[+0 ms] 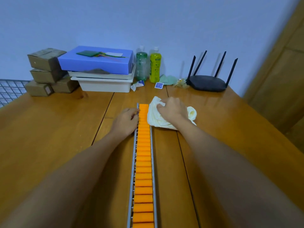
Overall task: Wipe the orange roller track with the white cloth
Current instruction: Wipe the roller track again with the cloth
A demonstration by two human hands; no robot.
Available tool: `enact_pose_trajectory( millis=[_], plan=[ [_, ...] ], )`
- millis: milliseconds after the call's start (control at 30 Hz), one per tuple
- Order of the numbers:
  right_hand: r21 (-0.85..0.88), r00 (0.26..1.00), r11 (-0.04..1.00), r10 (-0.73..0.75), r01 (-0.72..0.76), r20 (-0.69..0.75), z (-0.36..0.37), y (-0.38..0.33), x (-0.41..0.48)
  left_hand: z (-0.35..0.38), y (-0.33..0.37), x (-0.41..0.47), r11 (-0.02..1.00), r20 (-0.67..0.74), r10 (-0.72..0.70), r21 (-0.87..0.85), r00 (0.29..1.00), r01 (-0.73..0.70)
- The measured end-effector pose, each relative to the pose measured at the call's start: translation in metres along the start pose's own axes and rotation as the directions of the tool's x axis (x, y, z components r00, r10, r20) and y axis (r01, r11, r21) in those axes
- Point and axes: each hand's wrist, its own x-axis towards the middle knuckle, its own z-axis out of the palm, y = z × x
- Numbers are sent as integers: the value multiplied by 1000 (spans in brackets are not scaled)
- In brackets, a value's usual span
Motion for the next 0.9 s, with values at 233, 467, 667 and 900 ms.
enact_pose_trajectory(
  millis=[233, 467, 667, 900],
  plan=[
    [42, 999, 999, 7, -9, 46, 25, -16, 12, 1, 1, 0, 998, -27, 19, 63, 999, -18],
    [41, 994, 999, -2, -3, 105, 24, -15, 14, 3, 4, 0, 992, -34, 42, 125, 999, -37],
    [26, 992, 999, -30, 27, 123, 21, -14, 7, 2, 8, -1, 991, -30, -23, 135, 999, 27],
    [-20, 991, 998, -50, 53, 126, 18, -16, -7, 0, 10, -6, 996, -53, -74, 36, 996, 76]
  ],
)
